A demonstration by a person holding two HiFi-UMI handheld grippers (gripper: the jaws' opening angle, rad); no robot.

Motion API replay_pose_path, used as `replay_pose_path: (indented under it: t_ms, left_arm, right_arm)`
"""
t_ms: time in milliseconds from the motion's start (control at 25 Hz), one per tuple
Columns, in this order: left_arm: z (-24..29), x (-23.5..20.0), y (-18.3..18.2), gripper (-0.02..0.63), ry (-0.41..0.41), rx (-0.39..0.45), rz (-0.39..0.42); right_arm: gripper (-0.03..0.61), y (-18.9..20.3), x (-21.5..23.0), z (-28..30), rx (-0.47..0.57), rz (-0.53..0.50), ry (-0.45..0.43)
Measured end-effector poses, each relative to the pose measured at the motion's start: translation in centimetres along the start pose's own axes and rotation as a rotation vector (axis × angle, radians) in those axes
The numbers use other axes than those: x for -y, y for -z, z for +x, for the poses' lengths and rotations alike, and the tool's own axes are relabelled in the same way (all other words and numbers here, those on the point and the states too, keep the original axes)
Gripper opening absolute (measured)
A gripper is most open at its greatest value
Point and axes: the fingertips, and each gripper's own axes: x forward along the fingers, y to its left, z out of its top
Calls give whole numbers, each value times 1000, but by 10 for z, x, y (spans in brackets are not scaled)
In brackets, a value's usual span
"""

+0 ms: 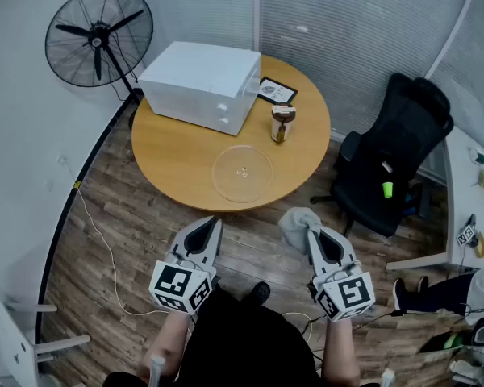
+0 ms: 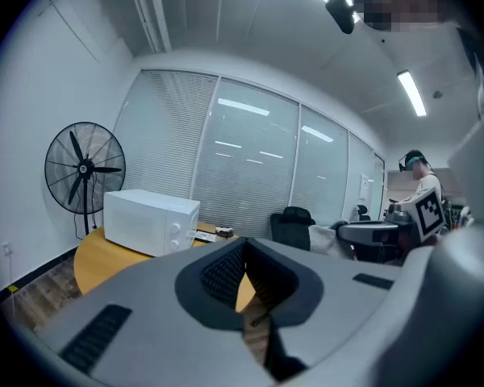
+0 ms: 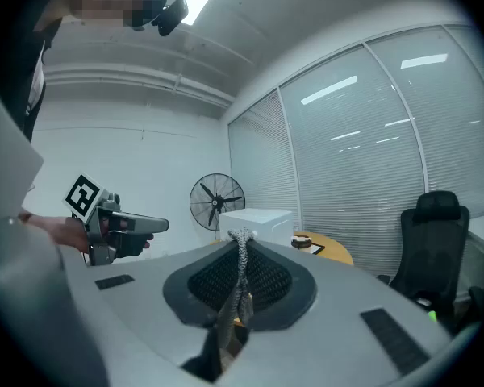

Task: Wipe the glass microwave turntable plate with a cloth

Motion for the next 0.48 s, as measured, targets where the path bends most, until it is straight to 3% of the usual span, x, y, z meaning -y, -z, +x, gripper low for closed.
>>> replay_pose_path:
  t_ms: [480]
  left_arm:
    - [1,11,15,-5,-2,-33,-9]
  right_arm:
    - [35,5,9,-12,40,43,22]
